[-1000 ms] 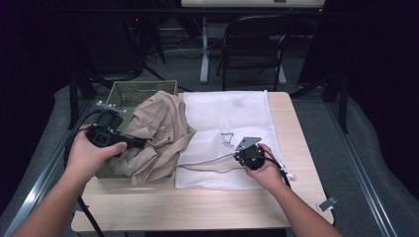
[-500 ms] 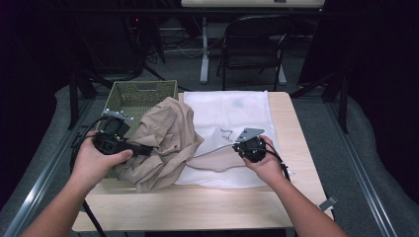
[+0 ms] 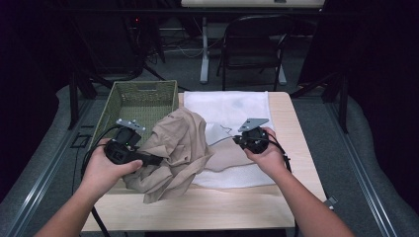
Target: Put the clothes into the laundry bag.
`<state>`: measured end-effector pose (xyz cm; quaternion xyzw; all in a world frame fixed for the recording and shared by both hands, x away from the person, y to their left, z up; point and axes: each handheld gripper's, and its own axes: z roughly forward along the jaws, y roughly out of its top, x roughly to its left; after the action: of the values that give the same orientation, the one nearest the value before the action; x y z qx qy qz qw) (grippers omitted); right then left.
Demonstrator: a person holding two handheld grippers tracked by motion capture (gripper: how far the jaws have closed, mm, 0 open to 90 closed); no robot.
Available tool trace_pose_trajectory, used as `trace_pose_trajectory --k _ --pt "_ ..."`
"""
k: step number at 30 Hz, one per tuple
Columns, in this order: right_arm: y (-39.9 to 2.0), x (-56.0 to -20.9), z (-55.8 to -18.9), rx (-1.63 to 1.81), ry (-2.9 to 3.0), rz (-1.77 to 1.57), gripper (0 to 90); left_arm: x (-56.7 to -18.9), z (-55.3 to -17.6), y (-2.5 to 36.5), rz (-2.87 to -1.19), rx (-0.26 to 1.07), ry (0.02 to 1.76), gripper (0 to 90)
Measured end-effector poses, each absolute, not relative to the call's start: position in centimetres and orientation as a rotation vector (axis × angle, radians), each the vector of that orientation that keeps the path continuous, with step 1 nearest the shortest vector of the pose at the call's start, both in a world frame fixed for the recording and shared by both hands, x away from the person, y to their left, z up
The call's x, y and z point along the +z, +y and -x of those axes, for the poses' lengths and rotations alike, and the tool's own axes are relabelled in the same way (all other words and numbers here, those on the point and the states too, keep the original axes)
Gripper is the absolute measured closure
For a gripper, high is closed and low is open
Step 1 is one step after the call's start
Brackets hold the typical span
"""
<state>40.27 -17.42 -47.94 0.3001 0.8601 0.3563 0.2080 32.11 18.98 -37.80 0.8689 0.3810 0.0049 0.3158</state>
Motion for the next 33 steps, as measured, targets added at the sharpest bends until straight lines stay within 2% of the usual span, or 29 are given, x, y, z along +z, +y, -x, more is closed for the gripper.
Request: trace_pose_trajectory --k 21,33 --pt "-17.3 -46.8 -40.9 0.990 2.405 -0.862 87.0 -40.7 -30.4 15.9 -2.317 -0.052 0.908 63.9" --pt "-17.4 -46.5 -41.3 1.013 2.395 -0.883 87.0 -43.6 -30.5 15.0 -2.358 -0.054 0.884 63.9"
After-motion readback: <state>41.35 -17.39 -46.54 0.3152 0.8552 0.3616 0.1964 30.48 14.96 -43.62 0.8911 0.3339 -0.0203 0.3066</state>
